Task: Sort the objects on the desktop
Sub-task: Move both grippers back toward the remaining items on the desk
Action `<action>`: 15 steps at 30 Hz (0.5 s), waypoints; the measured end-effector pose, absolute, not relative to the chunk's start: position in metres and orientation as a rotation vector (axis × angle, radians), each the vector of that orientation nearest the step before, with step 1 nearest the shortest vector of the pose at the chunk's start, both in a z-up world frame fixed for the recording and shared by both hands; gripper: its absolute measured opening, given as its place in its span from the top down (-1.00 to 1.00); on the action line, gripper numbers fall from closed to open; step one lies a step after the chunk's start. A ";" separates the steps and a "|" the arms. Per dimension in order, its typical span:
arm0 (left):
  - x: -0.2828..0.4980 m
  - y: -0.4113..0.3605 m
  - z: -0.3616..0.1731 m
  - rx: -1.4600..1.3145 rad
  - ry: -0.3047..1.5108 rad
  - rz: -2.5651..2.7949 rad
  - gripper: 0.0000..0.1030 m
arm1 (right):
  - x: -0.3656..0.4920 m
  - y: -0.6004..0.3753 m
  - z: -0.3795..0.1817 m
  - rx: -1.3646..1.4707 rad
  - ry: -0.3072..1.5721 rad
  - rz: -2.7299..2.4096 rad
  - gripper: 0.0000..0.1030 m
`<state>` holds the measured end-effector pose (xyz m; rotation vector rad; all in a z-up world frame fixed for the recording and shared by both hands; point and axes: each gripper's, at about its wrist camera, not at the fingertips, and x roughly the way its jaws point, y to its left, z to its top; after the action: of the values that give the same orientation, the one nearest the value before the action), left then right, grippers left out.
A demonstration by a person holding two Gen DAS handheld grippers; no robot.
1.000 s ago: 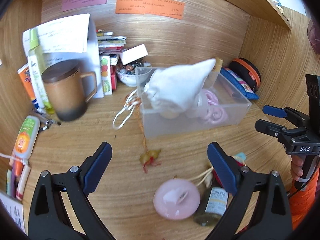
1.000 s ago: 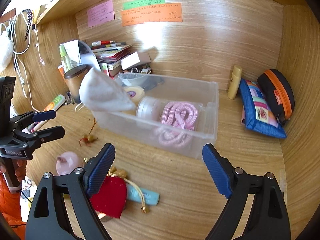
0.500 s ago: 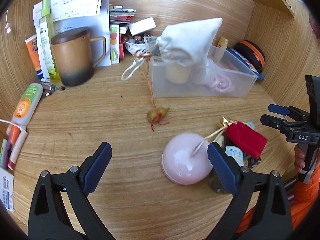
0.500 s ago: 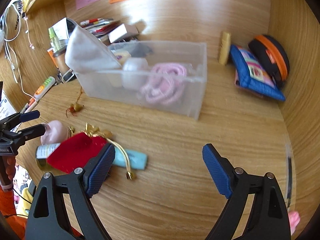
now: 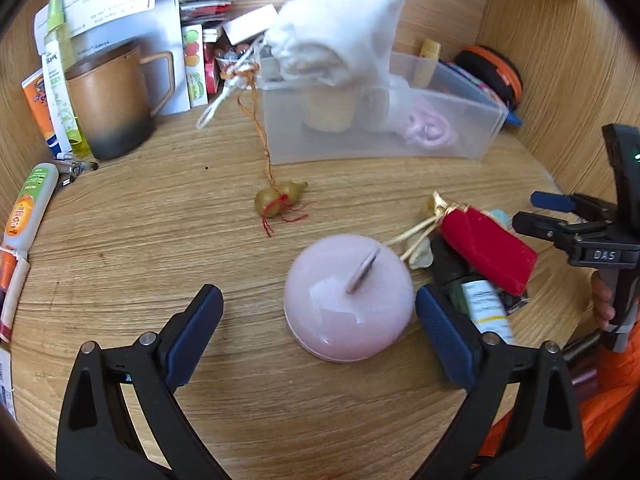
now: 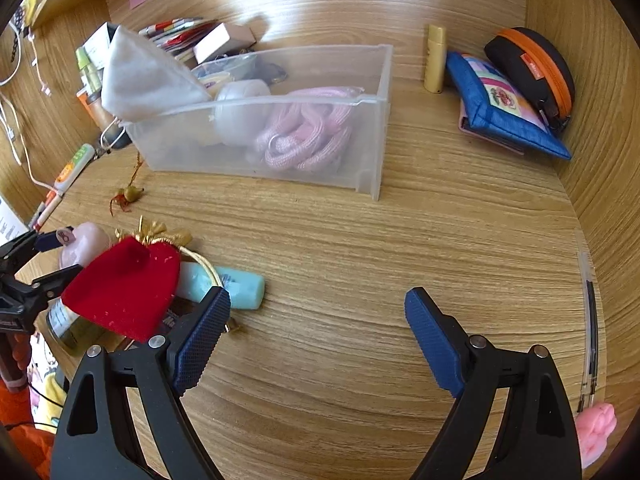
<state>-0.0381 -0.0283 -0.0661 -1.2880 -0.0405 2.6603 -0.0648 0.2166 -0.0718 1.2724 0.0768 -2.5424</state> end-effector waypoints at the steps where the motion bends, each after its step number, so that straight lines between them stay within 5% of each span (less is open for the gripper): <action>1: -0.039 -0.029 -0.068 -1.297 -0.043 2.657 -0.90 | -0.064 0.214 -0.073 1.273 0.087 -2.537 -0.70; 15: -0.043 -0.050 -0.072 -1.277 -0.109 2.753 -0.91 | -0.066 0.180 -0.076 1.265 0.196 -2.464 -0.70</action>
<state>-0.0431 -0.0504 -0.0718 -1.2766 -0.1086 2.7525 -0.0659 0.1797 -0.0764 1.2655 0.1959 -2.4637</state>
